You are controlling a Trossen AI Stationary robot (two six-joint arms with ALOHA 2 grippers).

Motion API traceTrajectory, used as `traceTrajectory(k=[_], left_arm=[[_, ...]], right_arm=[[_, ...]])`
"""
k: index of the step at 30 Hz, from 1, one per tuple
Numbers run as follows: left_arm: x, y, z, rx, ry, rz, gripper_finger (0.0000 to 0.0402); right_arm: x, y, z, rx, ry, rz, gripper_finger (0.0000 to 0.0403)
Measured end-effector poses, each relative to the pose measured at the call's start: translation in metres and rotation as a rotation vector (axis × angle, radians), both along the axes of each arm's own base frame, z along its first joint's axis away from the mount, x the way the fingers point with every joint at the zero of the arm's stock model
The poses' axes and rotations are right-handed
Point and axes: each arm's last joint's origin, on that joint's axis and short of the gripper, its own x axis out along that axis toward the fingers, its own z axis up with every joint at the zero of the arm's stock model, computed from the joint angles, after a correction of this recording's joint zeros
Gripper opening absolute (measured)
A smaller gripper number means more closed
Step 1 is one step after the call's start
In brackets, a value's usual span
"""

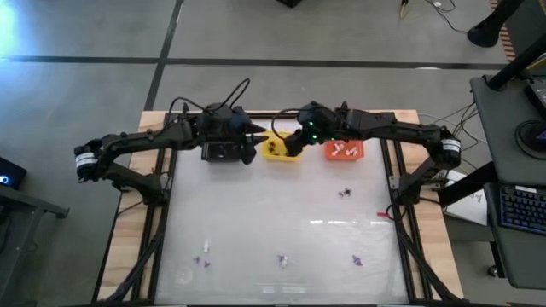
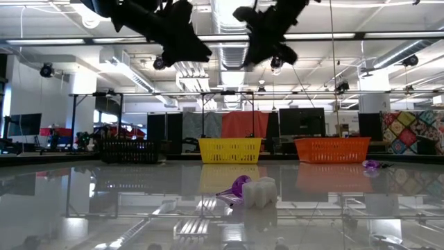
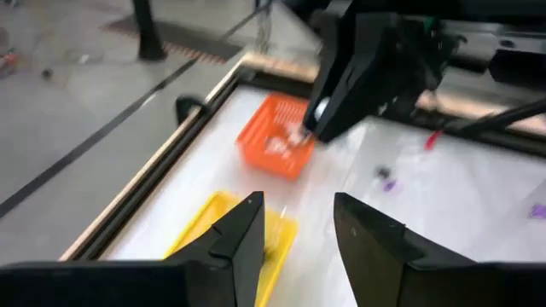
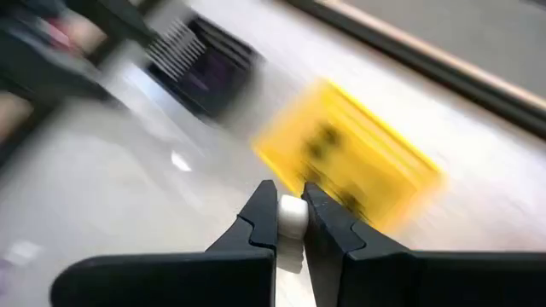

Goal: Sort Halloween decoration
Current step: Put the white skeleton toy into the orange bin

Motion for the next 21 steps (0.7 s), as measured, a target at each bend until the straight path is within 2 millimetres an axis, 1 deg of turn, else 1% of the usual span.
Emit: traceTrajectory(k=[5,9,14,21], left_arm=[[-0.005,-0.001,-0.007,-0.028,0.093,0.021,0.0126],[-0.008,-0.002,-0.011,-0.045,0.136,0.022,0.0126],[-0.01,-0.002,-0.014,-0.056,0.172,0.029,0.0126],[-0.012,-0.001,-0.016,-0.06,0.203,0.03,0.0126]], right_arm=[[-0.025,-0.014,-0.014,0.024,0.265,-0.03,0.0016],[-0.044,-0.029,-0.022,0.052,0.409,-0.051,0.0016],[-0.064,-0.046,-0.035,0.094,0.543,-0.061,0.0016],[-0.084,-0.062,-0.061,0.149,0.644,-0.061,0.002]])
